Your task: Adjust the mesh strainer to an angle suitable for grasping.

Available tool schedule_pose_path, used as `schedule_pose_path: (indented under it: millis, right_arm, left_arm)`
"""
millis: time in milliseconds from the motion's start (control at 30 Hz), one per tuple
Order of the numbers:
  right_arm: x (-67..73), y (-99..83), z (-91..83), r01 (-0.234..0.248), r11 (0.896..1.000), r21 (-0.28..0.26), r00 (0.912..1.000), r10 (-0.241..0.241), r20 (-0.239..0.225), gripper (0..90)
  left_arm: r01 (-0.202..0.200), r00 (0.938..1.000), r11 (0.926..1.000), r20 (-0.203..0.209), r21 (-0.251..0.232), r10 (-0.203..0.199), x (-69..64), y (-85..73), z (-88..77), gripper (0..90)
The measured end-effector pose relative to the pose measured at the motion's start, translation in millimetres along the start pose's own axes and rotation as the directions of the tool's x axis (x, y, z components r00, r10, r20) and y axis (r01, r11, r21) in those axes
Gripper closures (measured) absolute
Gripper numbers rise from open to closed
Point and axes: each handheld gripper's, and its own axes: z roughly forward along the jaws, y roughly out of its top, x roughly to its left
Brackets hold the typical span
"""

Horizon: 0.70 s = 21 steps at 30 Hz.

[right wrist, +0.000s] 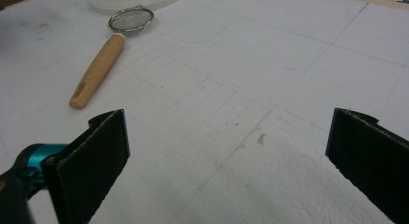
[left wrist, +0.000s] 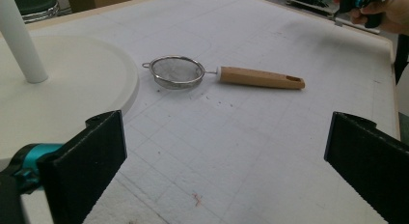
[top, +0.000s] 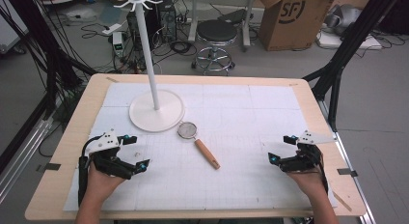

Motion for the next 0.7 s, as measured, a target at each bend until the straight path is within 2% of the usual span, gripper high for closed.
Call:
schedule_pose_path:
  millis: [167, 267, 367, 700]
  right_arm:
    - [0.2, -1.5, -1.2, -0.013, 1.000, 0.000, 0.9999, 0.013, 0.001, 0.3]
    - [0.8, -1.7, -2.1, -0.018, 1.000, 0.004, 0.9998, 0.018, 0.003, 0.3]
    - [2.6, -0.6, -4.3, -0.016, 1.000, -0.010, 0.9999, 0.016, 0.004, 0.3]
    - [5.6, 1.9, 0.2, -0.010, 1.000, 0.005, 1.0000, 0.010, -0.002, 0.4]
  left_arm:
    - [0.004, 1.0000, 1.0000, -0.001, 0.000, -0.004, -1.1, 0.2, 0.5, 1.7]
    - [-0.011, 0.9999, 0.9997, 0.003, 0.022, 0.011, -2.0, -1.1, 2.4, 1.7]
    - [-0.008, 1.0000, 0.9999, 0.005, 0.010, 0.008, -2.1, -1.4, 1.5, 1.7]
    - [-0.010, 0.9999, 0.9999, -0.004, -0.006, 0.010, -3.1, -1.1, -5.6, 1.7]
